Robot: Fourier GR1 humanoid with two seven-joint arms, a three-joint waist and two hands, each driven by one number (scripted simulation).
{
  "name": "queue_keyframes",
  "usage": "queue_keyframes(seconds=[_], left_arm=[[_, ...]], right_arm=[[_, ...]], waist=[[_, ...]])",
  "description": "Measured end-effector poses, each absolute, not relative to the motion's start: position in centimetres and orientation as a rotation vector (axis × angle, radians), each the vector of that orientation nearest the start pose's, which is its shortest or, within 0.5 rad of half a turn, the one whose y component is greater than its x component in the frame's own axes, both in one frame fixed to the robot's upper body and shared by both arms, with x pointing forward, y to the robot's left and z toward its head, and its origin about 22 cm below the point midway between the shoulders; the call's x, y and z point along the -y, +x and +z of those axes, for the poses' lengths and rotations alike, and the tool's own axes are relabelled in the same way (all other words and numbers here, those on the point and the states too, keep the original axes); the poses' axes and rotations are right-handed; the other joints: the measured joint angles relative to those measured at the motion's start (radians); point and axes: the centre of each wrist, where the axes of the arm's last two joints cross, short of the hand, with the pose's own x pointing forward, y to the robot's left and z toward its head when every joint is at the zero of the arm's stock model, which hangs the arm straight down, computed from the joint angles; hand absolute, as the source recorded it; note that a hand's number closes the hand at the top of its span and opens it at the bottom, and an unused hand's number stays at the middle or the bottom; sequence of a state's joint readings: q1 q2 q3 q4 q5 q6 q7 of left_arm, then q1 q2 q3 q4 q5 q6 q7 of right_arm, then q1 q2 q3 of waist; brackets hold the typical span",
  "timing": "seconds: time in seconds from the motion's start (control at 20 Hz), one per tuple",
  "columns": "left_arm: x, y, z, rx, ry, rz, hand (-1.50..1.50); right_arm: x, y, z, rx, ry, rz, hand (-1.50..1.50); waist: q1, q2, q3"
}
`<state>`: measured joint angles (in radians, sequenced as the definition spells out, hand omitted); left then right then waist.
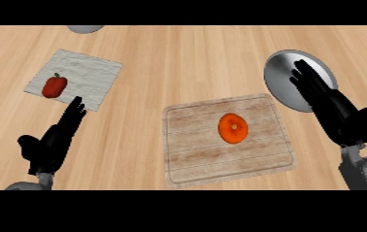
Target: Pick the squash from the cutting board and place it in the pan
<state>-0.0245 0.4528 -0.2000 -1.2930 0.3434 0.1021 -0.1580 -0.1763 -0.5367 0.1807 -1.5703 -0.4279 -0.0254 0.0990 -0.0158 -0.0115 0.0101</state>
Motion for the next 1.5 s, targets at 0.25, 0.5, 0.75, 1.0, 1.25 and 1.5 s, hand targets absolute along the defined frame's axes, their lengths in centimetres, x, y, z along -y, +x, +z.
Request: queue_keyframes(seconds=[0.25, 0.5, 0.75, 1.0, 1.25, 1.5], left_arm=[[-28.1, 24.7, -1.7, 1.558, 0.075, -0.123, 0.0], [-24.6, 25.0, -0.5, 1.65, 0.005, -0.114, 0.0], [-22.7, 24.6, -0.2, 1.682, -0.034, -0.118, 0.0], [-20.9, 24.8, 0.4, 1.687, -0.047, -0.12, 0.0], [-20.8, 24.9, 0.6, 1.694, -0.056, -0.129, 0.0], [-20.0, 24.7, 0.4, 1.695, -0.074, -0.139, 0.0]], right_arm=[[27.6, 28.0, 8.9, 1.723, 0.089, 0.188, 1.5], [28.9, 25.9, 7.5, 1.755, -0.195, 0.078, -1.5], [28.2, 20.1, 5.0, 1.78, -0.309, 0.12, -1.5], [29.2, 18.5, 6.8, 1.759, -0.431, 0.266, -1.5], [28.3, 19.3, 9.4, 1.66, -0.471, 0.436, -1.5], [26.2, 21.5, 10.7, 1.509, -0.487, 0.604, -1.5]], waist=[[0.01, 0.006, -0.006], [-0.015, 0.0, -0.011], [-0.009, 0.004, -0.01], [0.003, 0.008, -0.011], [0.015, 0.011, -0.011], [0.031, 0.013, -0.012]])
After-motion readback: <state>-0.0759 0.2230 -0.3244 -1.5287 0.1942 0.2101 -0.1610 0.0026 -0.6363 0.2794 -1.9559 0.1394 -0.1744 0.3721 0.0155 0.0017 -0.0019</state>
